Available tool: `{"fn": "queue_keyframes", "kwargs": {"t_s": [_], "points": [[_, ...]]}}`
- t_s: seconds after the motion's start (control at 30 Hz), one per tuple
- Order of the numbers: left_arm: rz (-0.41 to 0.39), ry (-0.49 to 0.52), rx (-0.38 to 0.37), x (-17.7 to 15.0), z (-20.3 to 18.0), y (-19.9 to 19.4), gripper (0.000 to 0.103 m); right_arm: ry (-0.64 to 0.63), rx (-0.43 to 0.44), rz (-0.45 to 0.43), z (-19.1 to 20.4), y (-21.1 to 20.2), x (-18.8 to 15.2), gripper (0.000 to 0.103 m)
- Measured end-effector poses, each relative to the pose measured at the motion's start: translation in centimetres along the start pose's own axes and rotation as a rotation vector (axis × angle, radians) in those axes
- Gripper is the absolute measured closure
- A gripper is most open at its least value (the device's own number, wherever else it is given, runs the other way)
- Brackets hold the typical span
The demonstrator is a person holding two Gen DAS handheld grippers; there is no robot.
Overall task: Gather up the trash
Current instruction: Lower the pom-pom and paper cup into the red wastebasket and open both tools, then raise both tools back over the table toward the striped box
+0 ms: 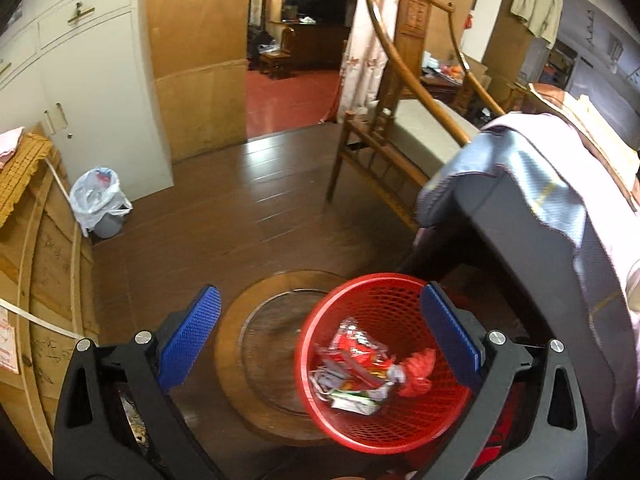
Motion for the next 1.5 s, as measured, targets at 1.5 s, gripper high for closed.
{"fn": "queue_keyframes", "kwargs": {"t_s": [1.5], "points": [[-0.076, 0.377, -0.131, -2.6, -20.4, -9.2, 0.007, 0.282, -0.050, -0.240, -15.2, -13.6, -7.8, 0.006]]}}
Point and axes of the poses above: each gripper's, at about its wrist camera, not at the fingertips, and y roughly the way its jaws point, z to its left, x to its top, the point moved 3 cm from there along y, roughly the way its jaws point, and after that the axes turned 11 degrees about -x, right-handed, at the moved point
